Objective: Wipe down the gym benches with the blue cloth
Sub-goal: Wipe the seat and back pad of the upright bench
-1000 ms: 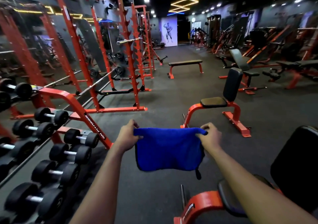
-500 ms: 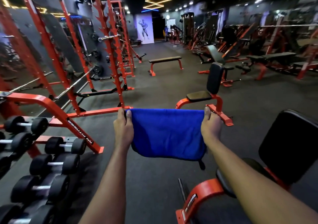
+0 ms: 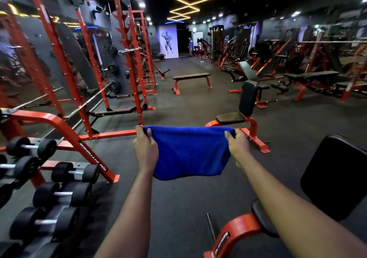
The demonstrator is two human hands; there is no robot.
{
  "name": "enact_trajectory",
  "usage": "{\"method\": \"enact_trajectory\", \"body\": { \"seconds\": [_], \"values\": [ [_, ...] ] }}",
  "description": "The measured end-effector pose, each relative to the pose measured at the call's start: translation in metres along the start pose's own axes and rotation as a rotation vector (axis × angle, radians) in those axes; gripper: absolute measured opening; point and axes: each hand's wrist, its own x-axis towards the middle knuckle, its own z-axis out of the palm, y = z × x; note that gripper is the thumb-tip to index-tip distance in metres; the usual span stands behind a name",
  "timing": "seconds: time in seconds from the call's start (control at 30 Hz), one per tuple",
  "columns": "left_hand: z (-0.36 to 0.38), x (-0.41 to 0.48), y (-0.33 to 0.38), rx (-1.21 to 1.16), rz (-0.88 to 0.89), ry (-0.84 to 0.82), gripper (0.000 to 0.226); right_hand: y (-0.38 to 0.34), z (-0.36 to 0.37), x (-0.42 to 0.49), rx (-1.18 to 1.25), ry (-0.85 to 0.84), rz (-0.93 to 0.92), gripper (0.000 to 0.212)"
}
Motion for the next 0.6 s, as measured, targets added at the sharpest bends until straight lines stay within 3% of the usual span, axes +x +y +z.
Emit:
{"method": "enact_trajectory", "body": {
  "seconds": [0.17,0.23,0.33,0.37,0.43,0.53,0.6],
  "values": [
    [-0.001,0.002,0.001,-0.026,0.011,0.028,0.01,-0.008,0.002,-0.002,0.203,-0.01,0.03,0.008],
    [-0.001,-0.003,0.004,-0.06,0.058,0.105,0.011,-0.013,0.003,-0.009,0.416,0.085,-0.074,0.013],
    [-0.008,-0.016,0.025,-0.197,0.251,0.297,0.017,-0.028,-0.006,-0.019,0.735,0.32,-0.312,0.018],
    [-0.012,-0.018,0.034,-0.264,0.315,0.339,0.018,-0.034,-0.009,-0.019,0.833,0.328,-0.327,0.022],
    [-0.009,-0.01,0.047,-0.408,0.368,0.282,0.02,-0.043,-0.008,-0.013,0.933,0.16,-0.246,0.024],
    [0.006,0.001,0.06,-0.593,0.287,-0.076,0.023,-0.058,0.013,-0.014,0.92,-0.351,-0.106,0.012],
    [0.021,-0.002,0.065,-0.574,0.277,-0.205,0.023,-0.067,0.03,-0.021,0.917,-0.504,-0.097,0.015]
  ]
}}
